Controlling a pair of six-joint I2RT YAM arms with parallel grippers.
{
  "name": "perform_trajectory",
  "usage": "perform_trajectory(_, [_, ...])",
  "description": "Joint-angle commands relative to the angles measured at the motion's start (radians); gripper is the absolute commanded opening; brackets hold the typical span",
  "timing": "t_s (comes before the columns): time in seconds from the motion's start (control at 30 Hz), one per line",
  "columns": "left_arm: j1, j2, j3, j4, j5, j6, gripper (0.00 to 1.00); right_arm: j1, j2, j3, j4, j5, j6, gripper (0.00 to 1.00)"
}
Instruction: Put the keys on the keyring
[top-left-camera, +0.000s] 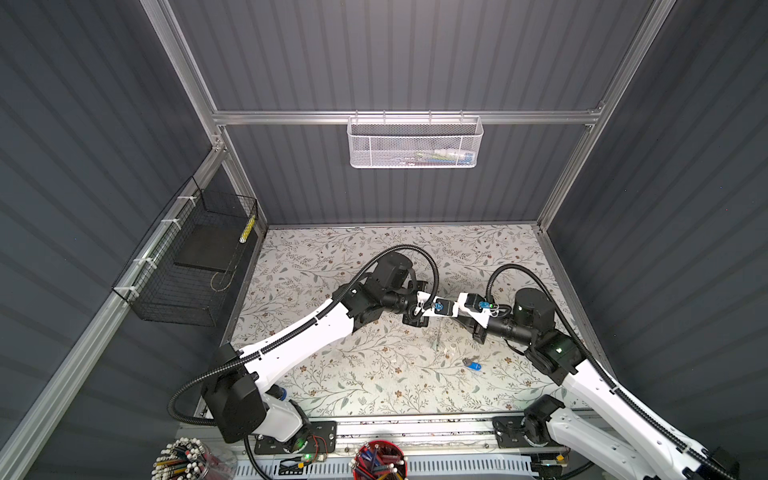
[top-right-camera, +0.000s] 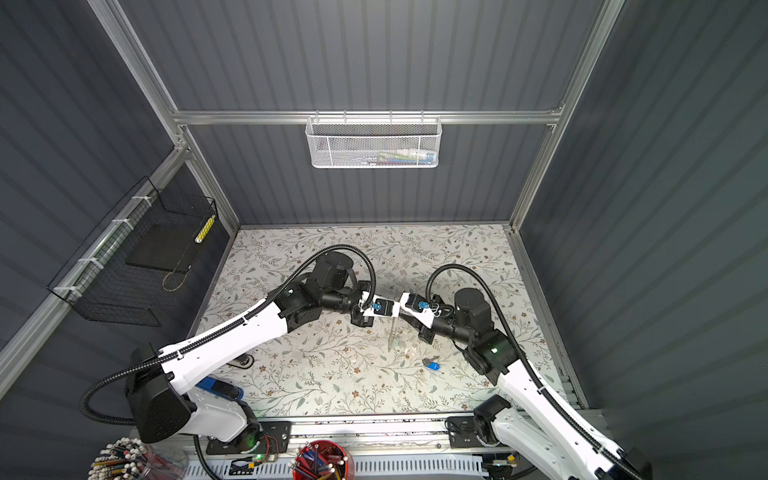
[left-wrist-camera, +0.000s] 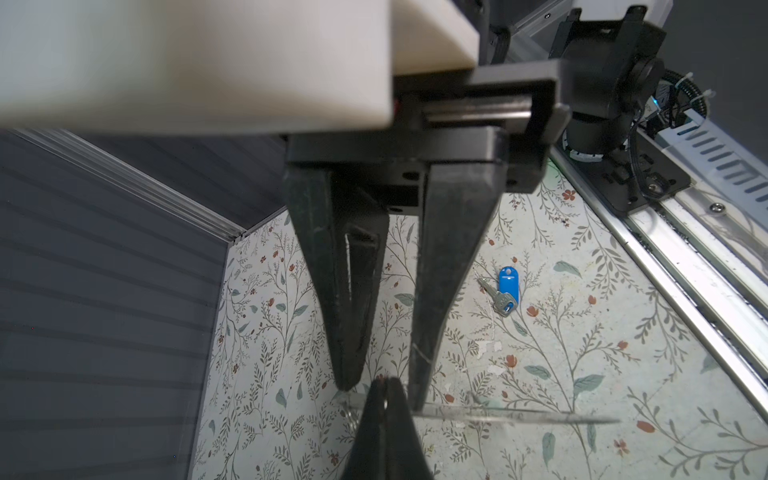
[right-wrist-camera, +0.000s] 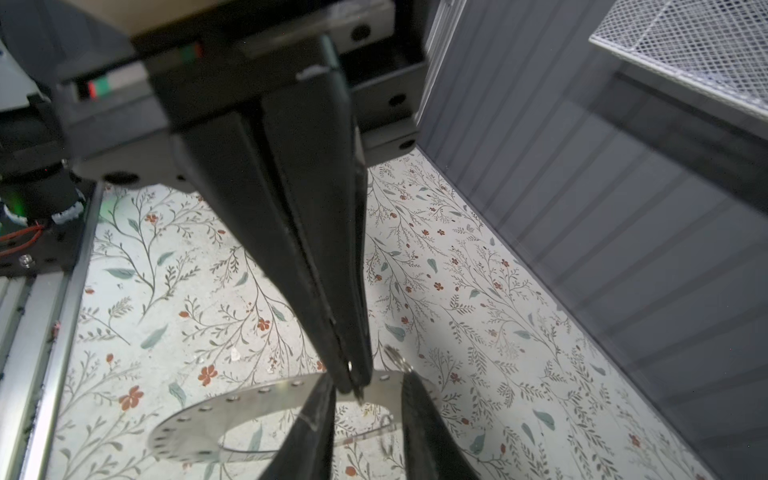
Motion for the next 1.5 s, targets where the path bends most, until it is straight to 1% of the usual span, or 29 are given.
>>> perform_trajectory(0.0, [0.061,-0.043,-0.05,0.175,0.155,-0.158,0.0,-0.002,-0.049,-0.032,0.031,0.049,0.0,0.4])
perform_trajectory(0.07, [0.102,-0.066,-0.109,0.328,0.249,-0.264,0.0,-0.006,-0.072,-0.052,0.047,0.061,0.028,0.42])
perform_trajectory(0.13, [0.118,-0.076,-0.152,0.466,0.303,-0.353,0.0,-0.01,-0.084,-0.065,0.067,0.053,0.06,0.42])
perform_trajectory(0.27, [0.121,-0.065,-0.163,0.555,0.38,-0.424,0.0,-0.013,-0.083,-0.079,0.124,0.022,0.108,0.39])
perform_trajectory(0.4, [0.126,-0.058,-0.191,0.707,0.408,-0.537,0.0,-0.015,-0.053,-0.053,0.155,-0.025,0.143,0.36])
perform_trajectory(0.67, [0.127,-0.056,-0.212,0.803,0.435,-0.622,0.0,-0.019,-0.021,-0.005,0.217,-0.088,0.192,0.31])
perform_trajectory(1.13, [0.127,-0.05,-0.209,0.807,0.46,-0.623,0.0,-0.019,0.013,0.001,0.356,-0.16,0.27,0.2])
perform_trajectory(1.33, [0.127,-0.042,-0.207,0.818,0.468,-0.634,0.0,-0.02,0.02,-0.002,0.412,-0.162,0.29,0.18])
perform_trajectory(1.47, [0.127,-0.034,-0.207,0.838,0.471,-0.647,0.0,-0.018,0.043,0.004,0.421,-0.188,0.299,0.17])
